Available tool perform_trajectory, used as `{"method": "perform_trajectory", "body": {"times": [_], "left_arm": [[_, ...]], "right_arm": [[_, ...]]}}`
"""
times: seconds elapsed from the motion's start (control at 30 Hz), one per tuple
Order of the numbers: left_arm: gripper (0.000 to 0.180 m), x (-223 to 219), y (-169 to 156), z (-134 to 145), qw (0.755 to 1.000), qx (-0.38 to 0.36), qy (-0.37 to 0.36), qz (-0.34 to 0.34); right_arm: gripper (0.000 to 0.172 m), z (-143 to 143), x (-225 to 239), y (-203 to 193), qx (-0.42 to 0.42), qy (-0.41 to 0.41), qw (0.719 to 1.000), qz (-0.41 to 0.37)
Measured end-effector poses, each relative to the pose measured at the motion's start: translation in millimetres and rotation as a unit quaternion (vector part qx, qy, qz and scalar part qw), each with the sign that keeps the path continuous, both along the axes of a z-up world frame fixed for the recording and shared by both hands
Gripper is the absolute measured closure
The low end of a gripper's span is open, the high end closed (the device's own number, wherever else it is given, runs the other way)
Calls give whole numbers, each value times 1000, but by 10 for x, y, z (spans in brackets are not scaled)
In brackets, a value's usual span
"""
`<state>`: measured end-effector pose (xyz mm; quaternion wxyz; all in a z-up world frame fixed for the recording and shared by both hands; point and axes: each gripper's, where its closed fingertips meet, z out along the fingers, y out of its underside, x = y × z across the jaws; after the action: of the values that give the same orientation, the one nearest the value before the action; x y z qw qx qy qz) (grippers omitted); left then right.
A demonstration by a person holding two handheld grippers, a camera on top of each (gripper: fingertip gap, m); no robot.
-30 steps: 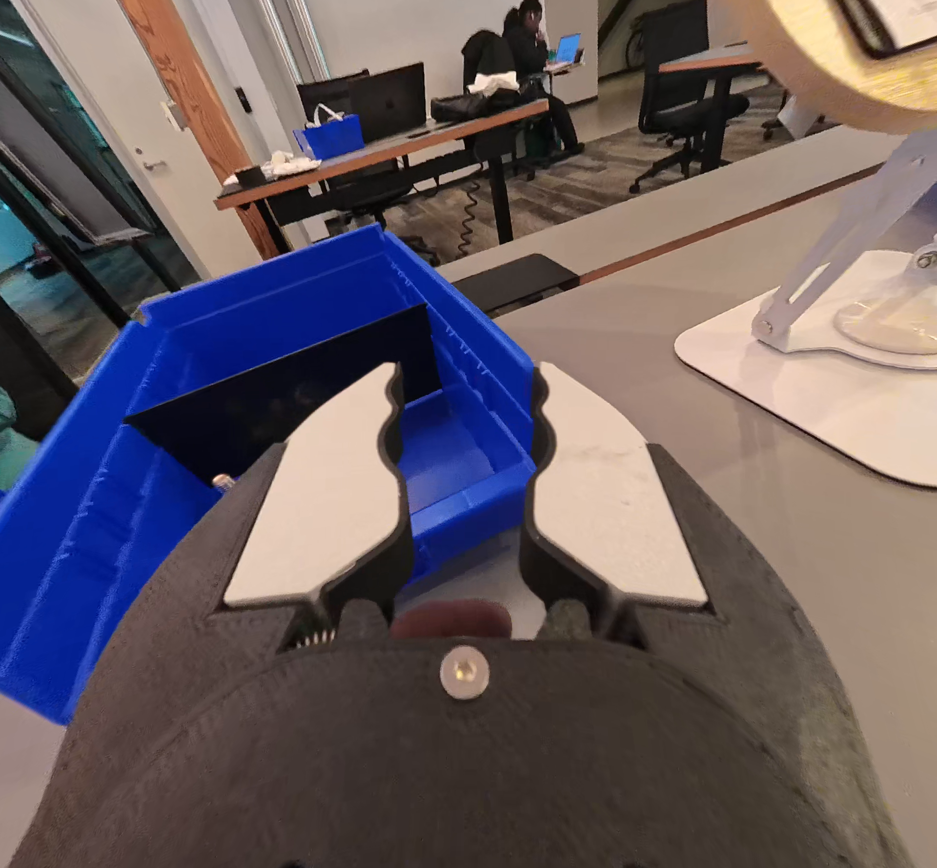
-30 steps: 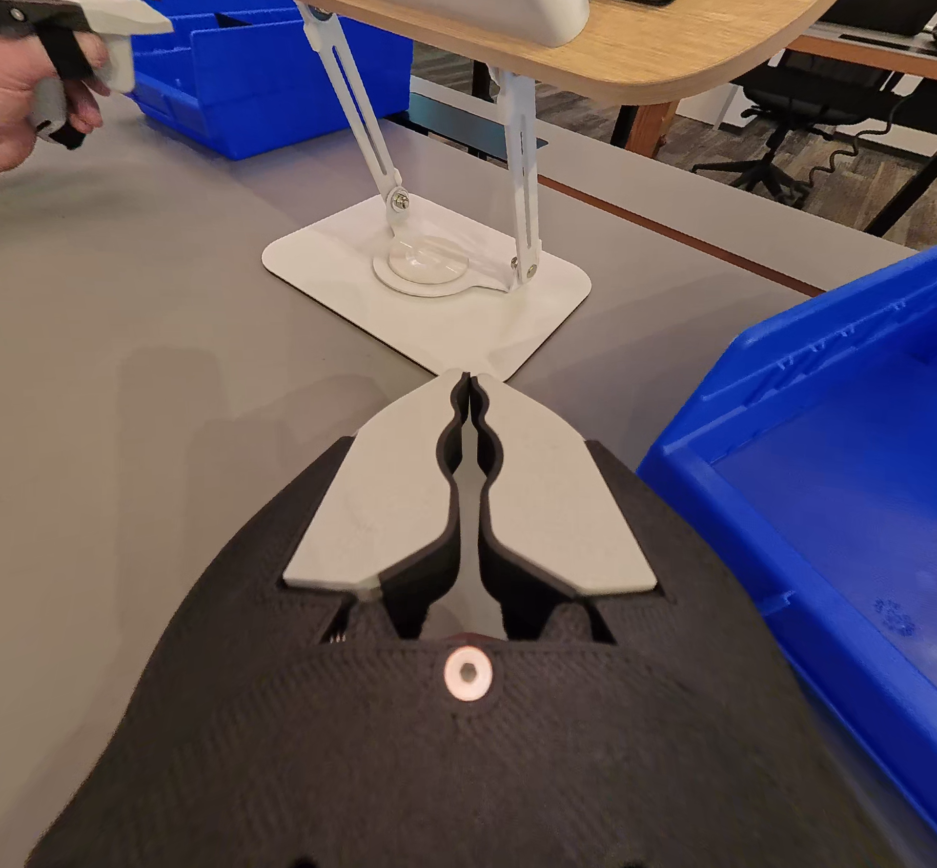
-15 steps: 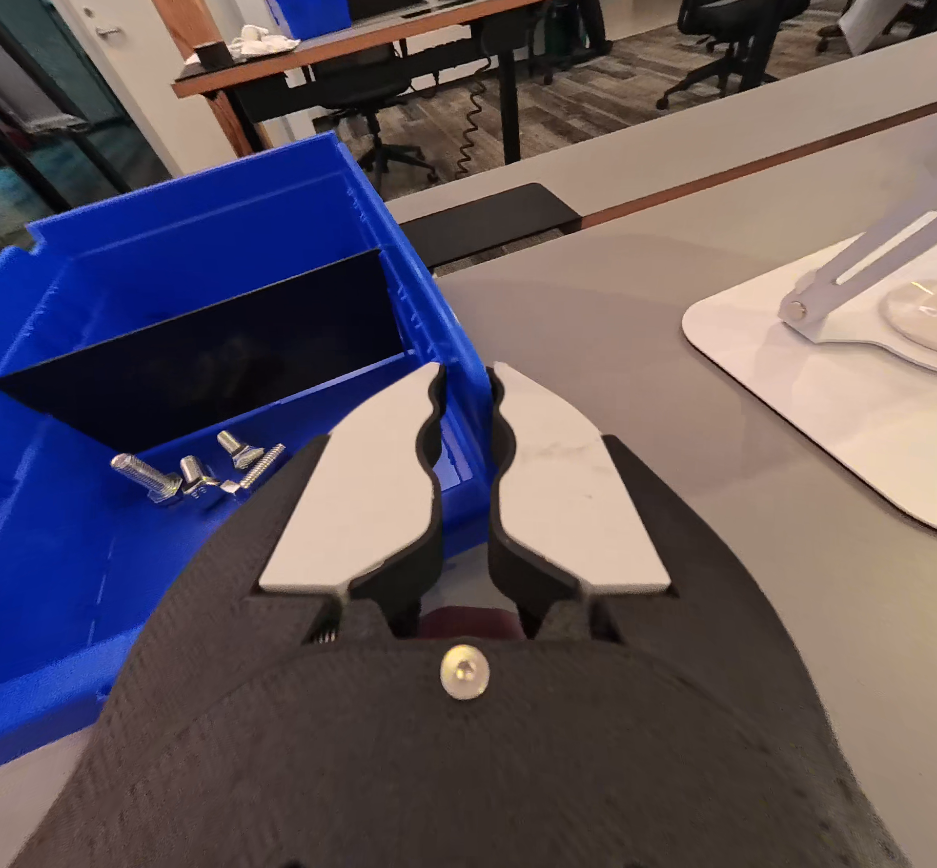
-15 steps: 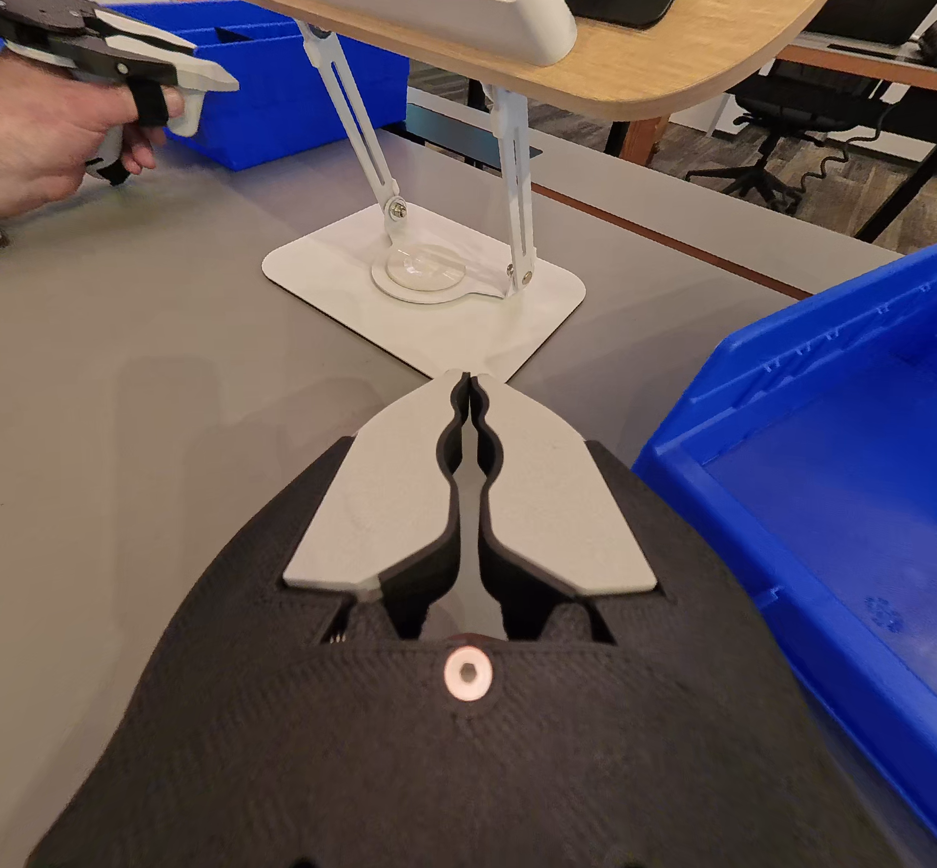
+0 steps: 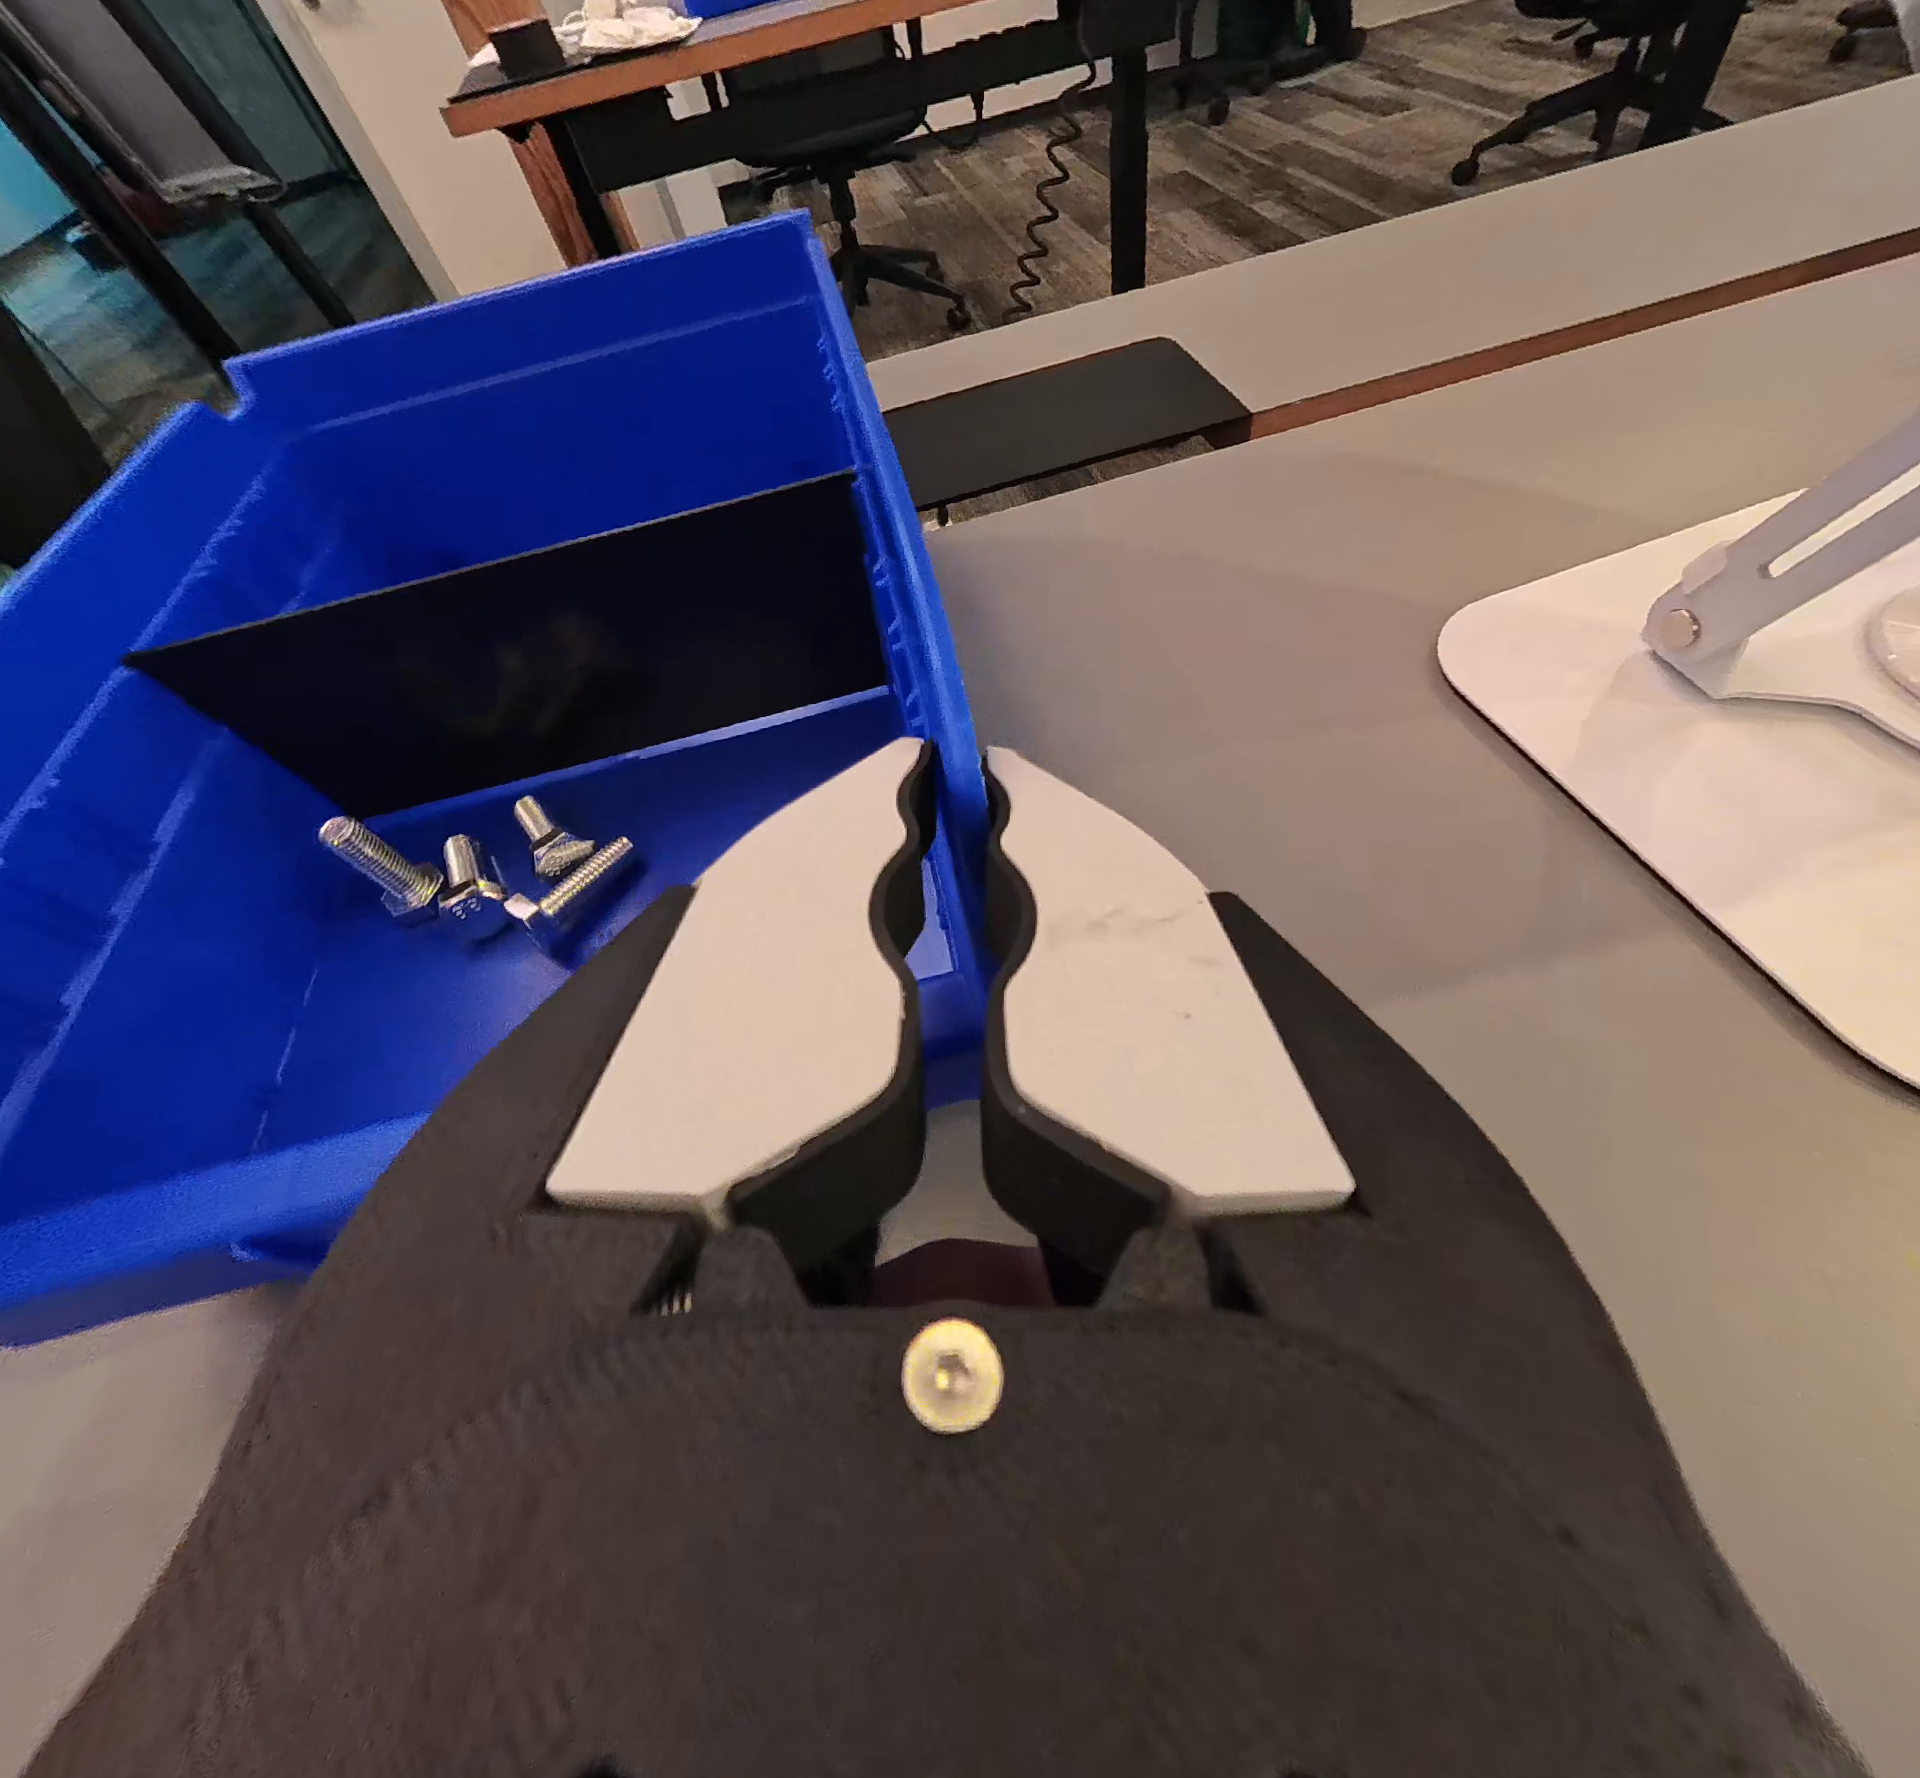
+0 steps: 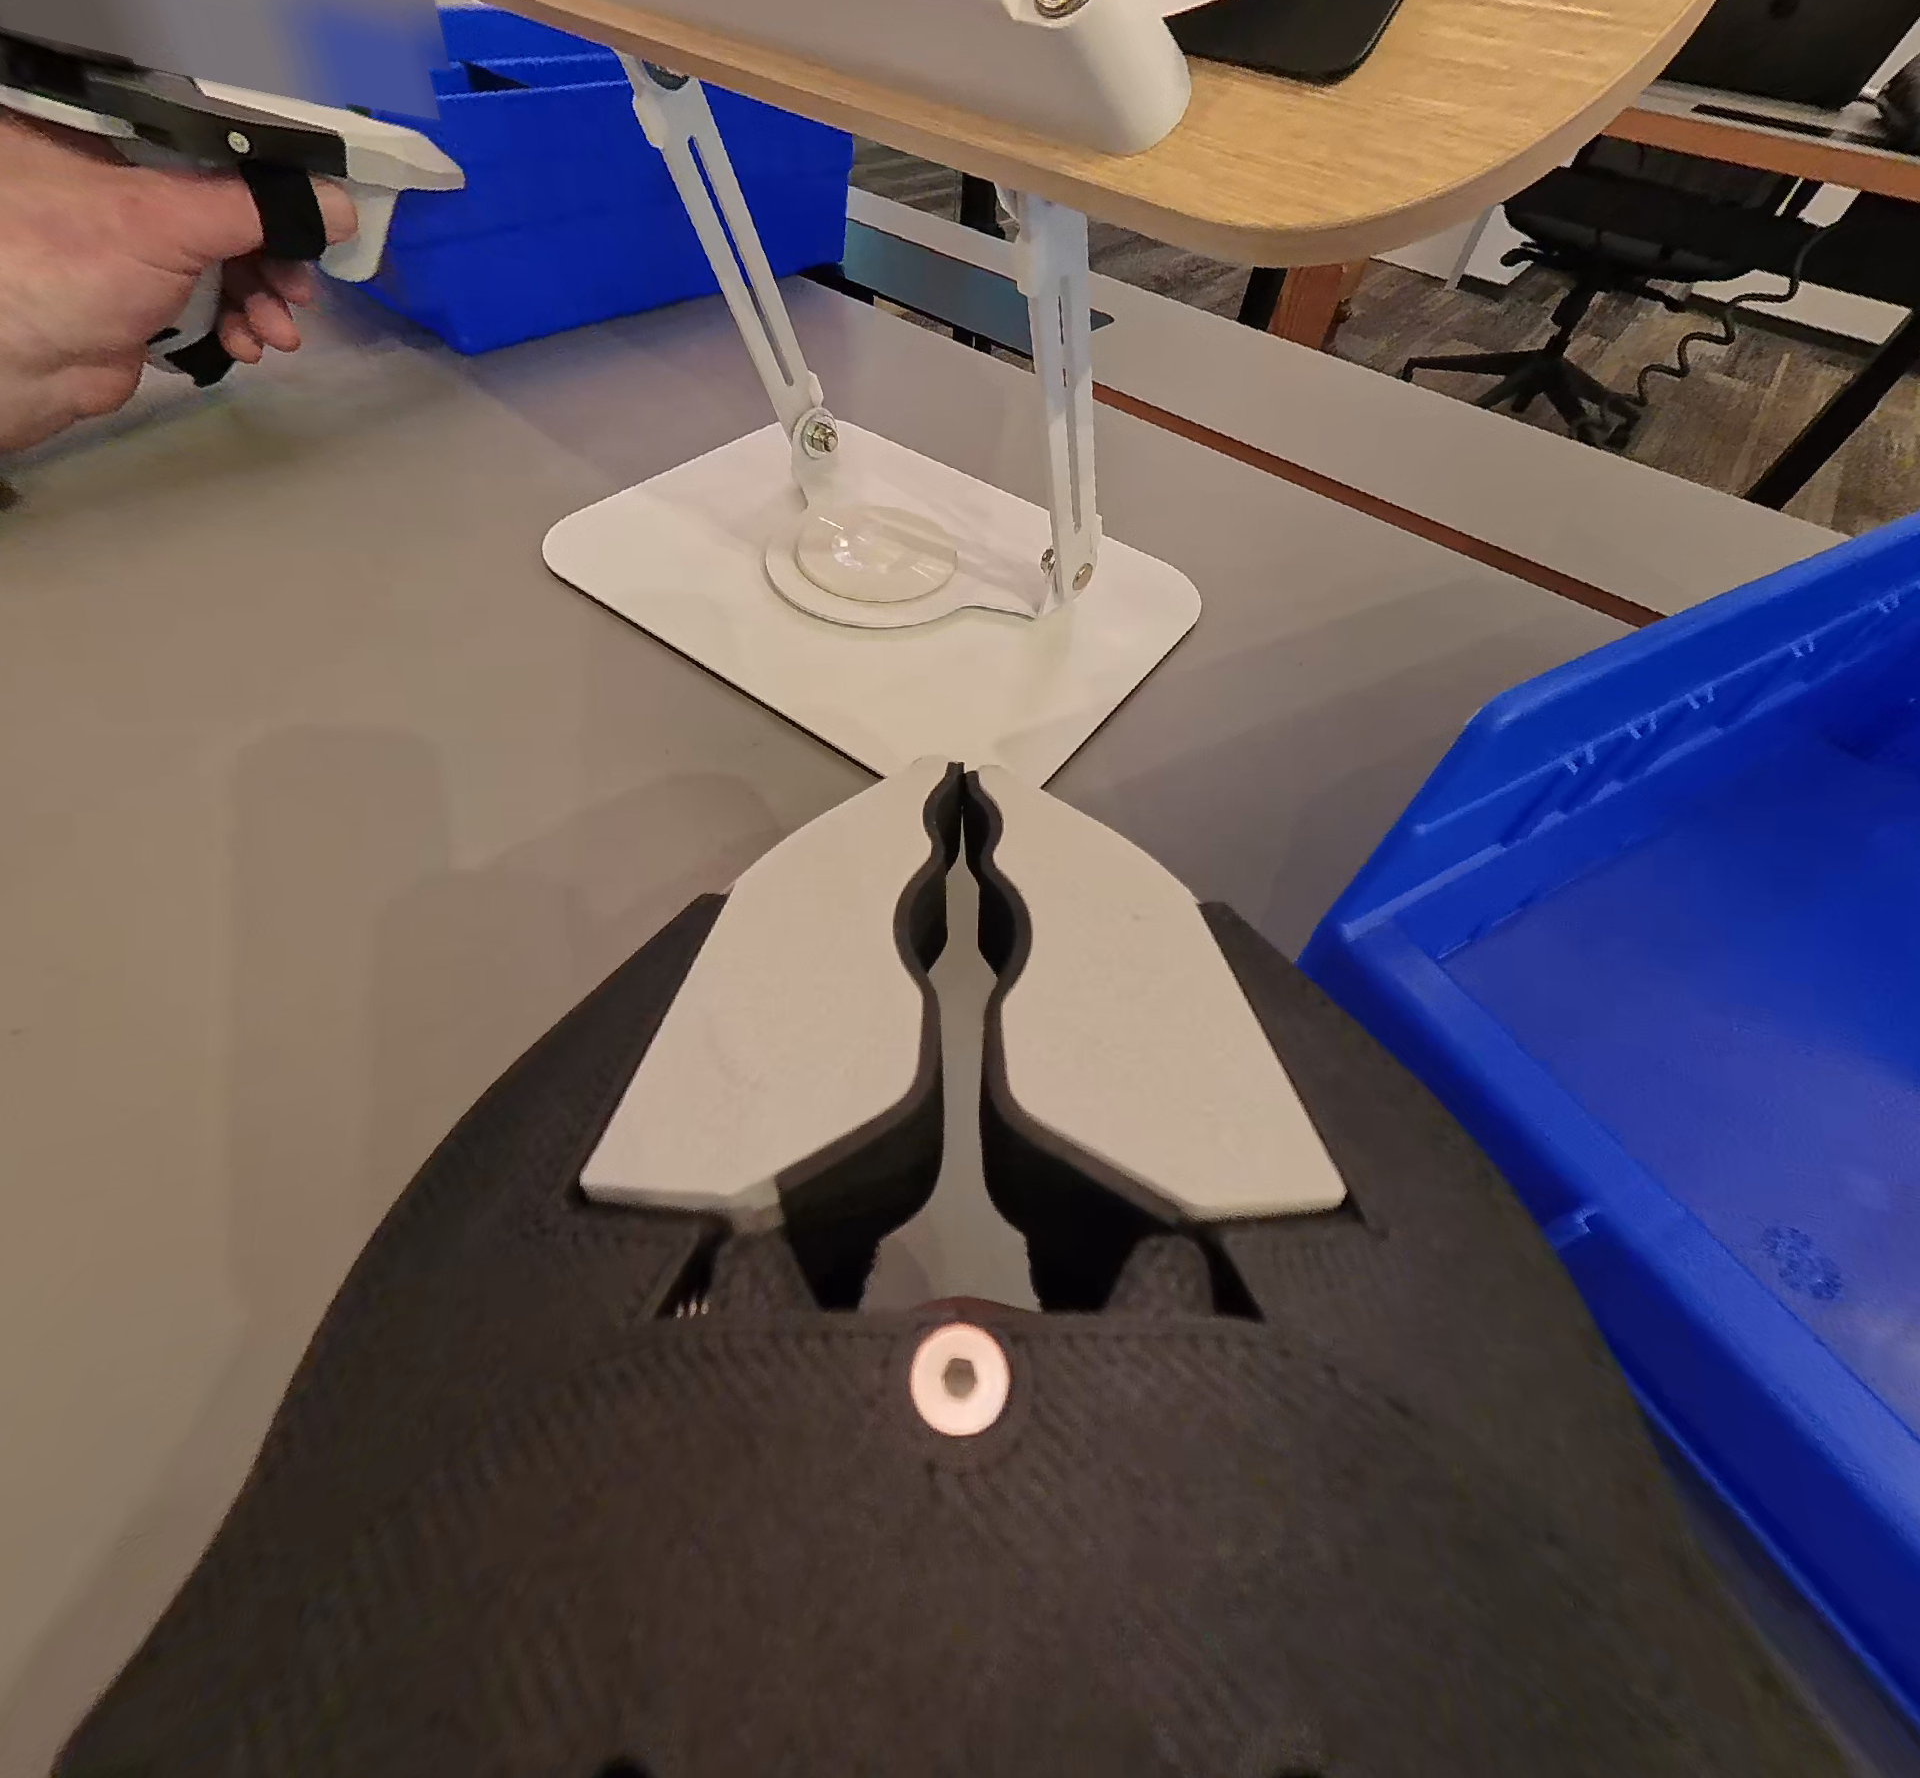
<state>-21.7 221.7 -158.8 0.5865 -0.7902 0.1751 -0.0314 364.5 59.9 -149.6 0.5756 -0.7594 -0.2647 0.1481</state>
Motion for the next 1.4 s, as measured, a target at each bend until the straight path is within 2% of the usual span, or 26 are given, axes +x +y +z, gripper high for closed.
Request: {"method": "perform_trajectory", "body": {"times": [0.37,0.53,0.63,0.7,0.77,0.83,0.93,0.97,1.1,1.23,1.4], "left_arm": [[177,170,-167,10,1000,3,-13,-23],[154,65,-411,210,996,36,-51,-66],[144,-410,-530,484,993,91,-67,-36],[137,-927,-471,579,993,109,-45,22],[133,-1368,-331,526,993,95,-38,61],[118,-1693,-144,354,993,63,-24,95],[110,-1905,104,106,993,22,-25,111],[112,-1916,171,65,994,14,-27,105],[174,-1798,337,-96,997,-31,-44,47],[177,-1765,257,-92,996,-36,-75,38],[177,-1770,-65,-92,995,-43,-74,41]], "right_arm": [[172,45,-11,-24,8,2,1000,3],[172,60,-7,-42,10,6,1000,4],[172,66,-17,-51,10,9,1000,6],[172,53,-32,-53,8,7,1000,9],[172,36,-47,-50,6,4,1000,10],[172,21,-52,-45,3,2,1000,10],[172,-5,-43,-32,-1,0,1000,8],[172,-10,-37,-26,-2,-1,1000,6],[172,-46,-16,-8,-8,-3,1000,2],[172,-79,-9,2,-14,-5,1000,0],[172,-79,-31,-7,-14,-6,1000,5]]}}
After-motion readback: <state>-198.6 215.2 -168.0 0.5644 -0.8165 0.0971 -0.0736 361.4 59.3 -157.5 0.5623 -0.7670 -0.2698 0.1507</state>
